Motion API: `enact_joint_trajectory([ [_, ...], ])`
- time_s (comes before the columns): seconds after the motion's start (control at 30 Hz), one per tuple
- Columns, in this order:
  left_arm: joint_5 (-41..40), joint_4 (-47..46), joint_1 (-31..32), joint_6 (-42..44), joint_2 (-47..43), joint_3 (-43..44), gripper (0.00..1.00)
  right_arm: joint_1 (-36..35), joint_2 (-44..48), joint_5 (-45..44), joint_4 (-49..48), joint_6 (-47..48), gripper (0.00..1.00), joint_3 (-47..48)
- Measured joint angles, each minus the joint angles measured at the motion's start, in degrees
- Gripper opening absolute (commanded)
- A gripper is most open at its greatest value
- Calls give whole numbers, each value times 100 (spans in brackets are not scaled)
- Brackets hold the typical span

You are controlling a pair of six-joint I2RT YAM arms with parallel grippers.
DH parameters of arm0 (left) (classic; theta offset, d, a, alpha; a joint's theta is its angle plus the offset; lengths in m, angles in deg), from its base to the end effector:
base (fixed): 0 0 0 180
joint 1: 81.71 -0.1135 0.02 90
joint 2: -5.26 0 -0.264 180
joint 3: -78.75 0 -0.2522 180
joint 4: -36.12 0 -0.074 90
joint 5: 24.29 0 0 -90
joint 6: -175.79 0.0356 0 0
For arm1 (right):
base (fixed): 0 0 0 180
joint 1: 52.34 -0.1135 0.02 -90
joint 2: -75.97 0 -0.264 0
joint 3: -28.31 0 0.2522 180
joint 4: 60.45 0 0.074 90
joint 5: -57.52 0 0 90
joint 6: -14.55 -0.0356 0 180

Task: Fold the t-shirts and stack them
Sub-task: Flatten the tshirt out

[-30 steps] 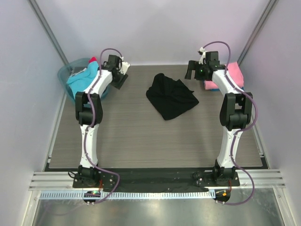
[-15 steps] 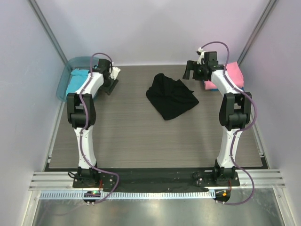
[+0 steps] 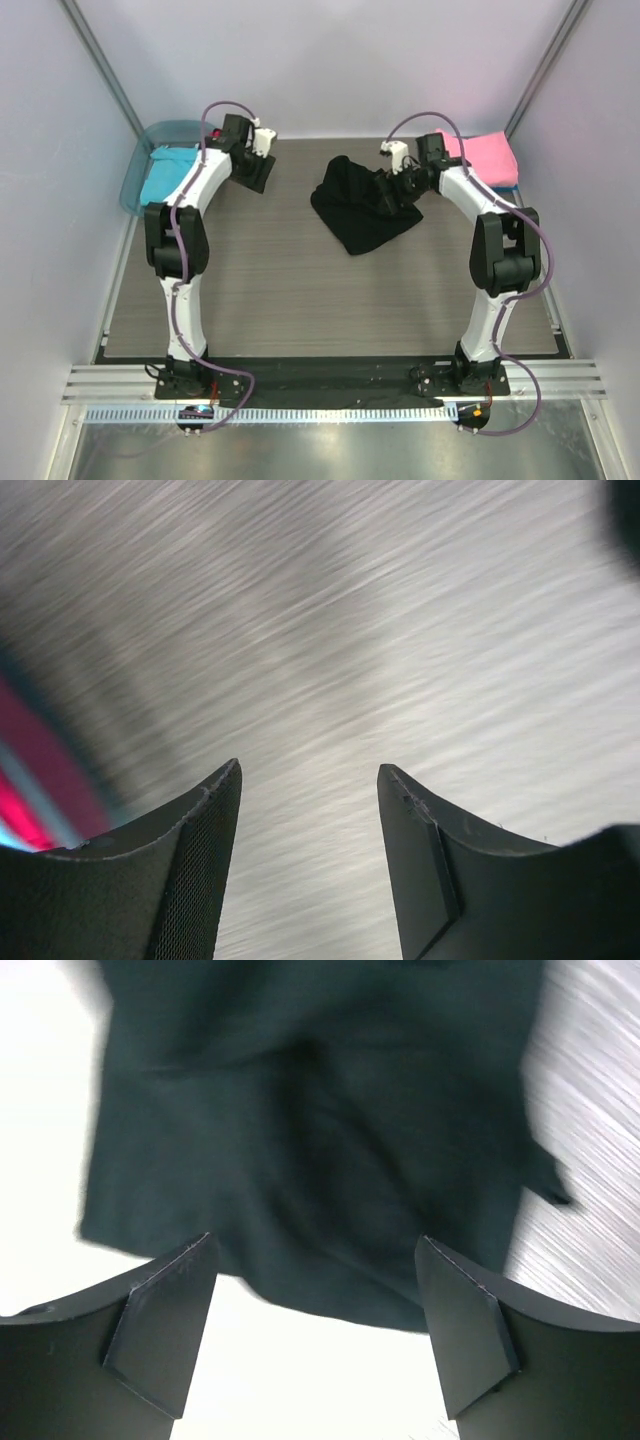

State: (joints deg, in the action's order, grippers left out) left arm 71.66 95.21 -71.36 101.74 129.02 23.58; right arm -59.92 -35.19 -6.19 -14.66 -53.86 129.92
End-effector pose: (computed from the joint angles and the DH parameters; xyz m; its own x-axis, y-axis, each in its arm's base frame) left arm 0.4684 -0.0893 0.2449 -0.7384 0.4127 -0.5334 0.4530 0.8894 0.0610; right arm 0.4185 0.0716 0.2307 -0.6228 -0.4157 -0.6629 -0.6422 0.7556 0.1295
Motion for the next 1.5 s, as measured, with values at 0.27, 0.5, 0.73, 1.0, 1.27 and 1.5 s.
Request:
enact_joint_trajectory([
  [0.27, 511, 50, 413, -590, -79, -7, 59, -636, 76, 332, -74, 531, 85, 92],
  [0.5, 562, 55, 413, -699, -127, -254, 59, -817, -221, 396, -352, 481, 84, 859],
  [0.73, 501, 70, 393, -695, -308, -492, 59, -896, -953, 389, -490, 275, 52, 1390],
  [1.0, 376, 66, 389, -625, -739, -745, 57, -944, -1014, 275, -278, 470, 1, 1471],
  [1.27, 282, 70, 319, -494, -1235, -828, 55, -1239, 575, 111, 179, 1220, 1, 1504],
  [1.5, 197, -59, 39, -363, -2072, -1377, 58, -2149, 1847, -470, 354, 1600, 1, 2470],
])
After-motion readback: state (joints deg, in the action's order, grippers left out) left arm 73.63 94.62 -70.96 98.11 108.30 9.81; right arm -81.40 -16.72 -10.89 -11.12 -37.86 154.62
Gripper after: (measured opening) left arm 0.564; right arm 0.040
